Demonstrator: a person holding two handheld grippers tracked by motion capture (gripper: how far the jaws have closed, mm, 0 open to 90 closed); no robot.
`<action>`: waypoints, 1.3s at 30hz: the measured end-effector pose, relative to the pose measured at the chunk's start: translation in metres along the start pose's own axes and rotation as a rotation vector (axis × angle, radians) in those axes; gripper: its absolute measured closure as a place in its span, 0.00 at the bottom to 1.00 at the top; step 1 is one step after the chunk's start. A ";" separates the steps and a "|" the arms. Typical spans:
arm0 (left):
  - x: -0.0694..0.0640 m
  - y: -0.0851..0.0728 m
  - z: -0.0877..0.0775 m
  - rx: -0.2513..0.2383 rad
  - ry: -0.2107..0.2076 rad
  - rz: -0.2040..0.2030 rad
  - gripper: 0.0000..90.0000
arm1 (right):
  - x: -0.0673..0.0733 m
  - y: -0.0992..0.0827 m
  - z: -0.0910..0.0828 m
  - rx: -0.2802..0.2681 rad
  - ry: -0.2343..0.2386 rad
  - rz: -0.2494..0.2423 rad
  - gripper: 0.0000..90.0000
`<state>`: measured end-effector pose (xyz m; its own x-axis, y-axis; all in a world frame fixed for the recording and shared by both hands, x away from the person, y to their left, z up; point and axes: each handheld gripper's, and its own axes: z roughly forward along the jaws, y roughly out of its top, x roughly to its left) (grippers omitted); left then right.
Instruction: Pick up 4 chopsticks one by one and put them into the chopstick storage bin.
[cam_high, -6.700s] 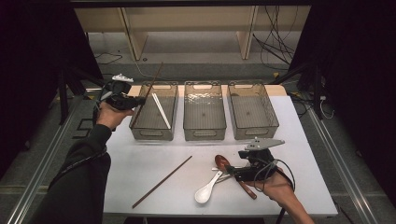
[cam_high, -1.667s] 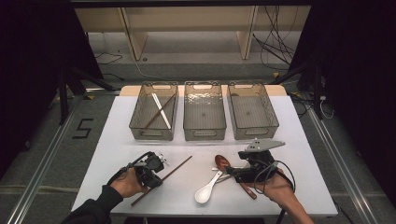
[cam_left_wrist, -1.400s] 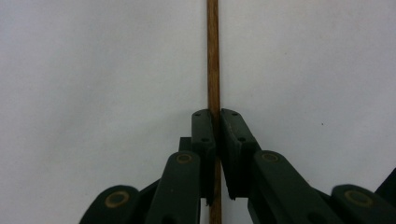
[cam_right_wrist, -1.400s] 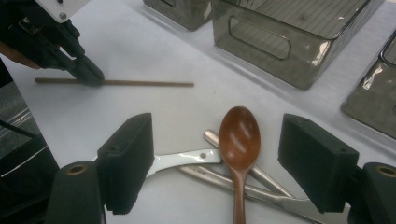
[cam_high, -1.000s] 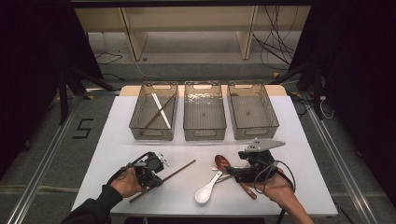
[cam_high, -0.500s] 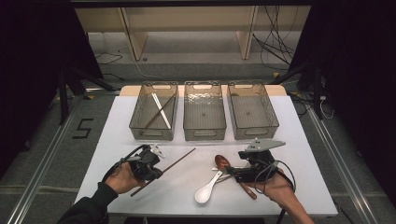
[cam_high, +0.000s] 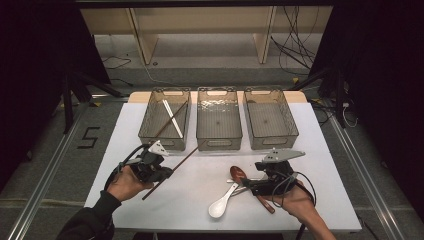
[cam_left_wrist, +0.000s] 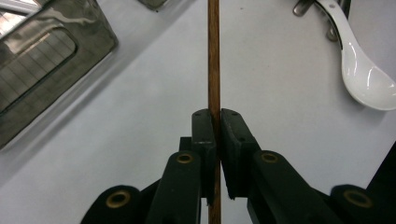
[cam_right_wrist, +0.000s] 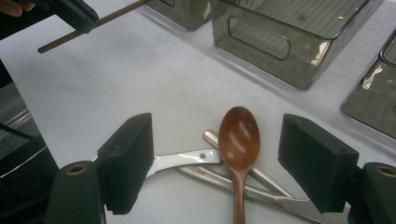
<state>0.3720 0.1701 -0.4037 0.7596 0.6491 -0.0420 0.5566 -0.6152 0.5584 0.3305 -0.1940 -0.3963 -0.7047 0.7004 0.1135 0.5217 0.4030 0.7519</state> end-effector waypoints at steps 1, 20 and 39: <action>0.001 0.001 -0.001 -0.007 0.002 -0.001 0.94 | 0.000 0.000 0.000 0.000 0.000 0.000 0.31; 0.040 0.024 -0.038 -0.192 0.040 -0.102 0.94 | 0.000 0.000 0.000 -0.003 0.001 0.008 0.31; 0.090 0.056 -0.048 -0.287 0.120 -0.176 0.93 | -0.001 0.001 0.001 -0.004 0.005 0.008 0.31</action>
<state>0.4556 0.2156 -0.3369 0.6063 0.7921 -0.0704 0.5453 -0.3497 0.7619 0.3320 -0.1943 -0.3966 -0.7027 0.7009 0.1224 0.5255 0.3954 0.7533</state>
